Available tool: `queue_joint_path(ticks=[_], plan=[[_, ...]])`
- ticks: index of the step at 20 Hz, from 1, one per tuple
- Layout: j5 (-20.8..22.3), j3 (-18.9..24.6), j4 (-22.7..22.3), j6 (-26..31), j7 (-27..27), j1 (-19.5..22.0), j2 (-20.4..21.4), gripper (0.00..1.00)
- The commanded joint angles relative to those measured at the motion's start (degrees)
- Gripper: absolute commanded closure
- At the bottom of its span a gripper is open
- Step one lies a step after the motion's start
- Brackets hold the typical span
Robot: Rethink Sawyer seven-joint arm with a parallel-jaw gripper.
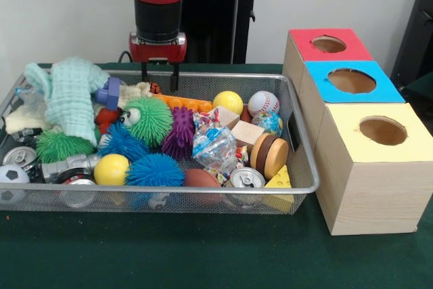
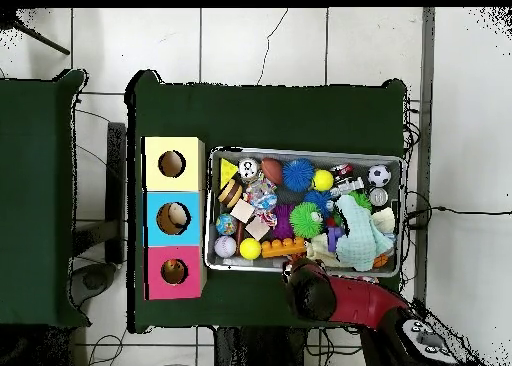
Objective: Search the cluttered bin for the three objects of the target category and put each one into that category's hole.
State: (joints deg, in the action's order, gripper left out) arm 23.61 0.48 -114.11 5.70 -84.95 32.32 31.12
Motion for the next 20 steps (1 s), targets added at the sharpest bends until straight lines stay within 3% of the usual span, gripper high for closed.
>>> queue_joint_path(ticks=[1,12,18,19,20], plan=[[-1.1,1.1,8.6,-3.2,-8.5,-0.9,-5.9,0.0],[1.3,-2.3,11.9,-3.3,-6.2,-0.6,-6.7,0.0],[2.6,0.8,11.2,-5.1,-5.2,1.7,-6.3,0.0],[2.1,-0.9,11.7,-5.8,-6.1,0.3,-6.6,1.0],[2.3,-0.7,11.4,-5.9,-6.0,0.6,-6.5,1.0]])
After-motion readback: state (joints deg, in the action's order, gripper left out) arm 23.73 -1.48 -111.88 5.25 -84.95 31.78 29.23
